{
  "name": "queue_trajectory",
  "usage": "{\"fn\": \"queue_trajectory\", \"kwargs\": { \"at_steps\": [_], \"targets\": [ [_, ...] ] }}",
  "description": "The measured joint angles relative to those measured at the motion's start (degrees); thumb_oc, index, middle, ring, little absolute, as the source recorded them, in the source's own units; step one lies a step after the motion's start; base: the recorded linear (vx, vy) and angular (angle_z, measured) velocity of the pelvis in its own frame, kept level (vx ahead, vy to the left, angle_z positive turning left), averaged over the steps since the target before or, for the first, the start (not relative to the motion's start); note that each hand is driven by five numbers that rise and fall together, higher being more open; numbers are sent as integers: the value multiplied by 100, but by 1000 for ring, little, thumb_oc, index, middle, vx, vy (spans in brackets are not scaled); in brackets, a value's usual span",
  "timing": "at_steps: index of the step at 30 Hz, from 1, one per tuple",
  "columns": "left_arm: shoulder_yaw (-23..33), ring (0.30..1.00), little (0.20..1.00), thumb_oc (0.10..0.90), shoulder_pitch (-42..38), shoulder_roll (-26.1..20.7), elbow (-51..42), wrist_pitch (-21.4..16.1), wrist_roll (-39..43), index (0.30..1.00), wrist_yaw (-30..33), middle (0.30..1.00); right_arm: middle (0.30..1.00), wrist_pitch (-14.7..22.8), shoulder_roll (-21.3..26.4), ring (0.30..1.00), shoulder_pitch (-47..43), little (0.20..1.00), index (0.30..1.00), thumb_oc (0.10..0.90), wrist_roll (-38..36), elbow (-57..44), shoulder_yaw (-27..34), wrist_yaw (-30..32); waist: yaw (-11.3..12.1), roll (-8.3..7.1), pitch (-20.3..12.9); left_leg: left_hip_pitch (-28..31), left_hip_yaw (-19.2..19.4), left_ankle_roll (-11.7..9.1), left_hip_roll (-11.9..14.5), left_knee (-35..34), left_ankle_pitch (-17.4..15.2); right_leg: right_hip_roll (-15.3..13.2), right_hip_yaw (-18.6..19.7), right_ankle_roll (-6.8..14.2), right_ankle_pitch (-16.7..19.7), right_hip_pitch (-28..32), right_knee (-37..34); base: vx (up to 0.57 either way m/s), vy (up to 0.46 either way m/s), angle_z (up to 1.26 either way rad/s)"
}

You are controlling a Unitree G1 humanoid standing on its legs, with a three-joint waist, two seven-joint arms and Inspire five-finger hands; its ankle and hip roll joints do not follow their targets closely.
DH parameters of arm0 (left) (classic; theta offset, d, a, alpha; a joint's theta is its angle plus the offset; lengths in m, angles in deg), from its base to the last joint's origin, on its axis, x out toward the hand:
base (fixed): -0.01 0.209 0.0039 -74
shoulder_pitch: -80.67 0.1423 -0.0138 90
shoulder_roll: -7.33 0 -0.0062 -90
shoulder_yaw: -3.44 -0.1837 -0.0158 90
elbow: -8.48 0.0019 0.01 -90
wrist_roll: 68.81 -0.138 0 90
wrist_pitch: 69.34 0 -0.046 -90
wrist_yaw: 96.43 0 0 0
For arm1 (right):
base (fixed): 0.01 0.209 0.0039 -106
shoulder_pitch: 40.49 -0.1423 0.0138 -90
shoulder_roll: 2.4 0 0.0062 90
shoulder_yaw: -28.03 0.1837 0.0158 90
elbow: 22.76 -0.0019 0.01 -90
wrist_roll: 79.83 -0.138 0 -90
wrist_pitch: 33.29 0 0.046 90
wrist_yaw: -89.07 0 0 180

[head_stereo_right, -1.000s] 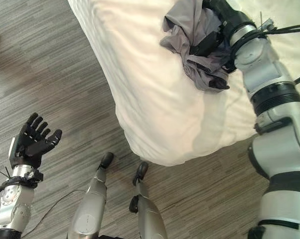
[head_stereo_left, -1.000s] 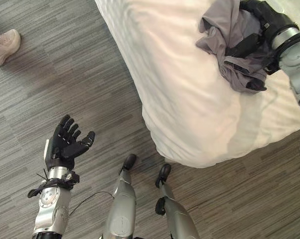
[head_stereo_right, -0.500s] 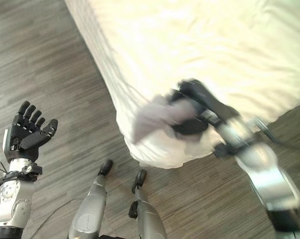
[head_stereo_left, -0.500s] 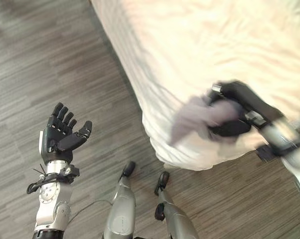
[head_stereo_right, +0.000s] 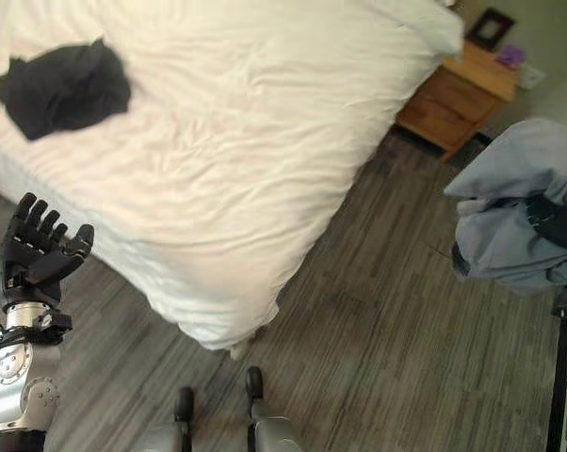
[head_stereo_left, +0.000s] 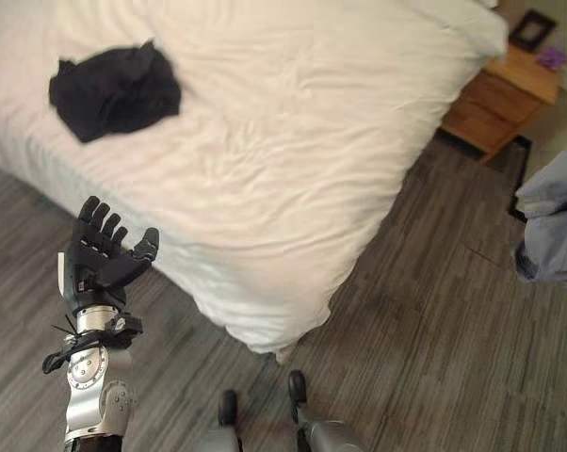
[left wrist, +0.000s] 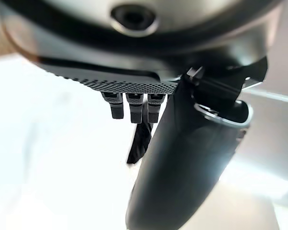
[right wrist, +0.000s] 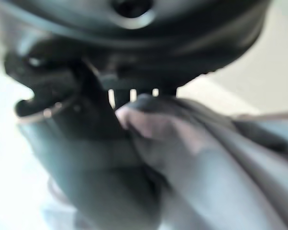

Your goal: Pick up bed clothes into laundry basket.

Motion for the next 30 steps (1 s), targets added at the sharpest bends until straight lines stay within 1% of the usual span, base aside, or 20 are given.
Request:
{"fn": "queue_trajectory", "kwargs": {
  "at_steps": [1, 3, 4, 5, 7, 8, 9, 10, 11, 14, 16, 18, 19, 22, 25, 26, 27, 28, 29, 30],
  "targets": [
    [-4, 900, 900, 800, 6, 5, 11, 0, 2, 900, 7, 900, 300, 23, -90, 300, -14, 300, 300, 400, -90, 1, 6, 58, -97, 16, -68, 117, 79, 1, -31, -83, 2, 3, 57, 16, -10, 7, 1, 20, 49, -32],
    [-25, 900, 900, 800, 18, 16, 72, 5, 3, 900, 12, 900, 300, 215, -673, 300, -100, 300, 300, 400, -300, -24, -2, 127, -214, 36, -169, 275, 143, 6, -31, -162, 6, 18, 113, 17, -10, 86, 1, -17, 45, -30],
    [-43, 900, 900, 800, 44, 84, 89, 1, 8, 900, 50, 900, 300, 345, -1375, 300, -150, 300, 300, 400, -512, -39, -169, 218, -290, 75, -271, 368, 265, 13, -34, -183, 2, 40, 240, 18, -9, 103, 15, -55, 44, -35],
    [-48, 900, 900, 800, 38, 122, 198, 2, 7, 900, 41, 900, 300, 398, -1793, 300, -187, 300, 300, 400, -653, -86, -269, 299, -327, 98, -351, 413, 304, 14, -3, -234, 0, 43, 266, 19, -11, 126, 0, -49, 31, -40],
    [-164, 900, 900, 800, 37, 154, 226, 73, 11, 900, 59, 900, 300, 267, -1842, 300, 55, 300, 300, 400, -793, -35, -614, 300, -336, 241, -380, 473, 422, 25, -62, -281, -2, 18, 381, 49, -32, 104, 6, -38, 16, -25],
    [-211, 900, 900, 800, 55, 215, 144, 76, 8, 900, 104, 900, 300, 379, -2564, 300, 63, 300, 300, 400, -914, -55, -736, 310, -377, 325, -376, 488, 440, 45, -33, -289, 14, 9, 384, 112, -80, 102, 16, 10, -5, -14],
    [-239, 900, 900, 800, 39, 303, 165, 72, 9, 900, 107, 900, 300, 383, -2902, 300, 120, 300, 300, 400, -1036, -38, -796, 319, -380, 372, -390, 499, 441, 44, -31, -282, 12, 12, 383, 112, -81, 112, 22, 0, 0, 0],
    [-268, 900, 900, 800, 41, 578, 178, 89, 9, 900, 125, 900, 300, 319, -3533, 300, 411, 300, 300, 400, -1207, -44, -1025, 302, -371, 497, -370, 566, 416, 42, -19, -301, 13, 13, 345, 114, -89, 194, 0, 51, -31, 8],
    [-269, 900, 900, 800, 79, 814, 181, 104, 7, 900, 149, 900, 300, 96, -3676, 300, 732, 300, 300, 400, -1224, 43, -1361, 293, -318, 685, -310, 617, 406, 41, -22, -358, 39, 4, 333, 115, -90, 229, -1, 24, -35, 13],
    [-223, 900, 900, 800, 204, 902, 173, 128, -11, 900, 171, 900, 300, -215, -3766, 300, 938, 300, 300, 400, -1227, 144, -1657, 231, -303, 931, -189, 655, 261, 27, -5, -404, 95, -33, 173, 118, -95, 323, -2, 6, -49, 24],
    [-171, 900, 900, 800, 208, 884, 166, 127, -43, 900, 186, 900, 300, -232, -3710, 300, 894, 300, 300, 400, -1224, 145, -1687, 198, -300, 940, -159, 726, 188, 5, 18, -517, 182, -12, 74, 112, -106, 372, -3, -9, -47, 24],
    [-156, 900, 900, 800, 197, 884, 146, 125, -50, 900, 224, 900, 300, -237, -3437, 300, 719, 300, 300, 400, -1208, 141, -1694, 191, -186, 898, -98, 733, 133, 3, 42, -525, 214, 1, 28, 87, -124, 406, -5, -30, -143, 20],
    [-155, 900, 900, 800, 189, 880, 137, 124, -90, 900, 256, 900, 300, -235, -3249, 300, 540, 300, 300, 400, -1187, 141, -1684, 189, -155, 841, -33, 742, 79, -18, 56, -527, 249, 1, -31, 71, -129, 438, -3, -36, -133, 23],
    [-166, 900, 900, 800, 180, 878, 138, 124, -102, 900, 287, 900, 300, -224, -3194, 300, 240, 300, 300, 400, -1166, 139, -1599, 195, -127, 743, 50, 730, -70, -65, 103, -524, 286, 40, -151, 39, -144, 482, -4, -19, -147, 28],
    [-189, 900, 900, 800, 169, 875, 140, 124, -101, 900, 286, 900, 300, -163, -3194, 300, 54, 300, 300, 400, -1166, 152, -1607, 193, 20, 644, 141, 663, -197, -176, 245, -397, 277, 185, -312, -88, -207, 539, 10, -47, -187, 26],
    [-173, 900, 900, 800, 150, 858, 146, 123, -97, 900, 280, 900, 300, -149, -3195, 300, 0, 300, 300, 400, -1178, 162, -1608, 197, 87, 587, 243, 456, -234, -312, 288, 90, 128, 221, -419, -219, -290, 561, 87, -35, -98, 26],
    [-186, 900, 900, 800, 100, 827, 146, 124, -96, 900, 278, 900, 300, -125, -3197, 300, -8, 300, 300, 400, -1179, 160, -1600, 195, 99, 517, 342, 287, -218, -380, 273, 493, 21, 177, -411, -233, -299, 574, 144, 12, 8, 35],
    [-195, 900, 900, 800, 52, 780, 176, 120, -97, 900, 267, 900, 300, -110, -3202, 300, -44, 300, 300, 400, -1179, 157, -1599, 195, 159, 444, 480, -121, -194, -493, 314, 1342, -88, 191, -479, -349, -382, 577, 265, 69, 77, 29],
    [-181, 900, 900, 800, -22, 744, 239, 117, -69, 900, 274, 900, 300, -76, -3230, 300, -168, 300, 300, 400, -1216, 173, -1603, 209, 172, 395, 676, -594, -211, -423, 428, 2346, -285, 200, -409, -488, -503, 608, 428, 74, 174, 14],
    [-177, 900, 900, 800, 7, 731, 240, 117, -2, 900, 276, 900, 300, -54, -3277, 300, -243, 300, 300, 400, -1239, 171, -1602, 207, 184, 408, 726, -763, -229, -427, 606, 2548, -305, 257, -395, -525, -528, 603, 473, 53, 117, -8]
  ]
}}
